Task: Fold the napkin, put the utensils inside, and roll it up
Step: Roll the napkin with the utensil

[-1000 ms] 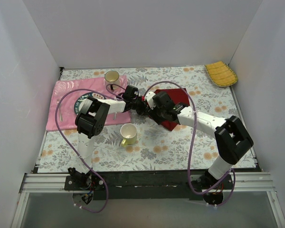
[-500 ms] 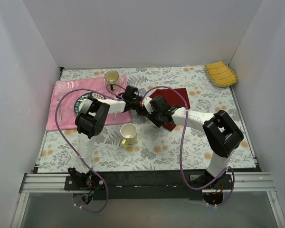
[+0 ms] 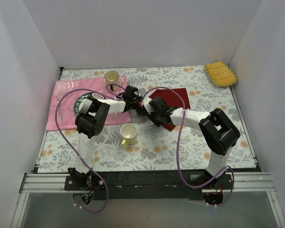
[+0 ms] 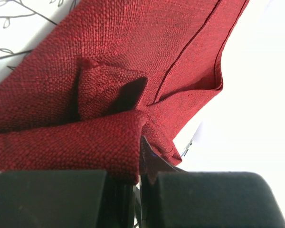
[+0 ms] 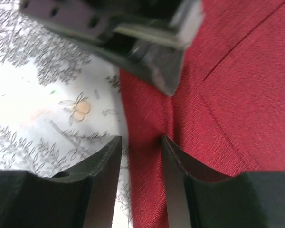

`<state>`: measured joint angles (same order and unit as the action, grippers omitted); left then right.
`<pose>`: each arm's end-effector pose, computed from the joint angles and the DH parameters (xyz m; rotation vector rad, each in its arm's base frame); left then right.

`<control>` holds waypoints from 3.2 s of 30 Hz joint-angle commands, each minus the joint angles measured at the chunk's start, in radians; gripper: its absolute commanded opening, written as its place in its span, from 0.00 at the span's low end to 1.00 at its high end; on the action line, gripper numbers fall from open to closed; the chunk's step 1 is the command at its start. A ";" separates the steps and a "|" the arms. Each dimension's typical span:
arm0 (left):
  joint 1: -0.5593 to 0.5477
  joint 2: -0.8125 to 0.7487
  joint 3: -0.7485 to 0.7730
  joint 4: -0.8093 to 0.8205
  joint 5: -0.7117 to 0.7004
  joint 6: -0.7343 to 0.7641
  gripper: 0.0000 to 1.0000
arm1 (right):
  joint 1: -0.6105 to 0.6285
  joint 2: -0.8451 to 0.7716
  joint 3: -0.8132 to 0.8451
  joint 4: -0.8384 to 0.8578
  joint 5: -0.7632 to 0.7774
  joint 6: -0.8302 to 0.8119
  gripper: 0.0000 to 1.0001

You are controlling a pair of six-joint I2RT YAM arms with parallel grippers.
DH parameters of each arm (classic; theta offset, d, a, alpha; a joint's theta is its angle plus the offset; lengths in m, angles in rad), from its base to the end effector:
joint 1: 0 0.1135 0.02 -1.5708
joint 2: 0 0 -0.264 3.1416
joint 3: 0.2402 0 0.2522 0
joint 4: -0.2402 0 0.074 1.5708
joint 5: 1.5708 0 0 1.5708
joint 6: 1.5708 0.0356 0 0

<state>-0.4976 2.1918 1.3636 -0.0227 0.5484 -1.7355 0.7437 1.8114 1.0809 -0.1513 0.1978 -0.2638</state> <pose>0.3886 -0.2322 0.1098 1.3319 -2.3618 1.2447 0.2805 0.2485 0.1671 -1.0963 2.1680 -0.0270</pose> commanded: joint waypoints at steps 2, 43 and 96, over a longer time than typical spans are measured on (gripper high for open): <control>0.004 0.060 -0.032 -0.125 -0.093 0.051 0.00 | -0.015 0.063 -0.045 0.015 0.103 0.038 0.44; 0.042 -0.290 0.046 -0.370 -0.195 0.088 0.55 | -0.386 0.282 -0.018 0.141 -1.061 0.626 0.01; -0.071 0.068 0.302 -0.830 -0.469 -0.176 0.00 | -0.279 -0.012 0.148 -0.248 -0.544 0.299 0.56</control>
<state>-0.5671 2.1952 1.6493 -0.6792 0.1482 -1.9438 0.4160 1.9118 1.2156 -0.2985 -0.5983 0.1413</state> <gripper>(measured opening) 0.076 0.529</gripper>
